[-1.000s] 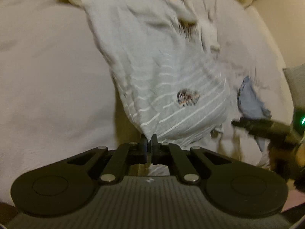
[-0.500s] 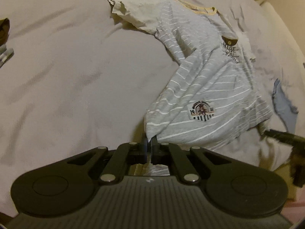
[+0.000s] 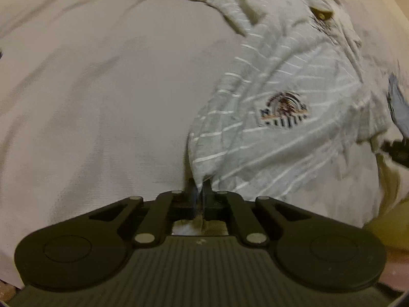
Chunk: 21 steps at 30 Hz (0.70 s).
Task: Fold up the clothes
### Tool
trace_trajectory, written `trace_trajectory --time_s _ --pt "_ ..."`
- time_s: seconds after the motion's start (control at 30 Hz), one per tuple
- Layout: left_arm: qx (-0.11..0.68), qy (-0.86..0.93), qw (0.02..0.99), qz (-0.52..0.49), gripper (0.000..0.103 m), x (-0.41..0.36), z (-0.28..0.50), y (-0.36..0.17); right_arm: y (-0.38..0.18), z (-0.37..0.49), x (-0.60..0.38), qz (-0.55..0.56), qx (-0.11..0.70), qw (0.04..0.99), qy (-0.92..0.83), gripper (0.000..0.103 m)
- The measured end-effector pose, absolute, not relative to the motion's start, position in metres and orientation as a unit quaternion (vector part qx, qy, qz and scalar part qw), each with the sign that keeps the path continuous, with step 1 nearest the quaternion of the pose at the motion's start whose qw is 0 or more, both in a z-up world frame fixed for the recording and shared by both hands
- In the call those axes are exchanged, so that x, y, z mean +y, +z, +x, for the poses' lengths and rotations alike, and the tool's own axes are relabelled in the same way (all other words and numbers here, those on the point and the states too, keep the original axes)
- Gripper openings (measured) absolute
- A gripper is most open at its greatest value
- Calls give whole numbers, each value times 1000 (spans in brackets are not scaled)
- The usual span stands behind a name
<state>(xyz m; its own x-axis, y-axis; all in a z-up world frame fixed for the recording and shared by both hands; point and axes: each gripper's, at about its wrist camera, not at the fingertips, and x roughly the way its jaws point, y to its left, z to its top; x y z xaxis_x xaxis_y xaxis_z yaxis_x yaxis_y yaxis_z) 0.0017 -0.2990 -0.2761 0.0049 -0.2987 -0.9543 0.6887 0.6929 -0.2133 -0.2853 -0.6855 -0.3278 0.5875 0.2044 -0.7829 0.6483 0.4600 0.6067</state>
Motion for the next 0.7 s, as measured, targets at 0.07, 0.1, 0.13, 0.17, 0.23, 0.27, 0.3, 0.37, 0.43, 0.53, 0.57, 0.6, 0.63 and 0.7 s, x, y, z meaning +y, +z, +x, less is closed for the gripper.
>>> trace_trajectory --time_s 0.07,0.1,0.13,0.17,0.23,0.27,0.3,0.37,0.43,0.53,0.57,0.6,0.63,0.7 --pt "597 -374 689 170 0 -297 -1 -260 -302 -290 -688 450 449 756 -157 5" --pt "591 -382 689 172 0 -295 -1 -250 -287 -295 -689 421 458 765 -163 5" --pt "589 -388 686 177 0 -293 -3 -245 -269 -301 -689 377 472 779 -169 4" --pt "589 -392 682 184 0 -292 -5 -242 -252 -306 -688 330 485 791 -174 4" --pt "589 -402 673 198 0 -291 -9 -238 -231 -316 -683 252 516 801 -170 4" --pt "589 -406 668 205 0 -290 -12 -235 -224 -321 -680 220 531 801 -168 4" --pt "589 -410 663 213 0 -289 -14 -233 -218 -325 -677 193 545 799 -165 4" --pt "588 -419 653 227 0 -287 -18 -228 -221 -333 -666 178 568 789 -149 4" --pt "589 -423 644 244 0 -285 -22 -228 -226 -337 -647 157 589 784 -118 4" --pt "599 -411 636 260 0 -285 -23 -241 -238 -340 -616 134 628 764 -64 5" --pt "602 -408 634 261 0 -286 -22 -244 -245 -341 -610 129 638 756 -62 5" --pt "605 -407 633 262 0 -287 -22 -247 -251 -341 -604 124 648 749 -62 7" --pt "606 -406 631 266 1 -289 -23 -248 -257 -341 -601 119 655 743 -69 8" --pt "604 -407 628 273 2 -292 -24 -246 -261 -340 -599 117 658 739 -85 10"
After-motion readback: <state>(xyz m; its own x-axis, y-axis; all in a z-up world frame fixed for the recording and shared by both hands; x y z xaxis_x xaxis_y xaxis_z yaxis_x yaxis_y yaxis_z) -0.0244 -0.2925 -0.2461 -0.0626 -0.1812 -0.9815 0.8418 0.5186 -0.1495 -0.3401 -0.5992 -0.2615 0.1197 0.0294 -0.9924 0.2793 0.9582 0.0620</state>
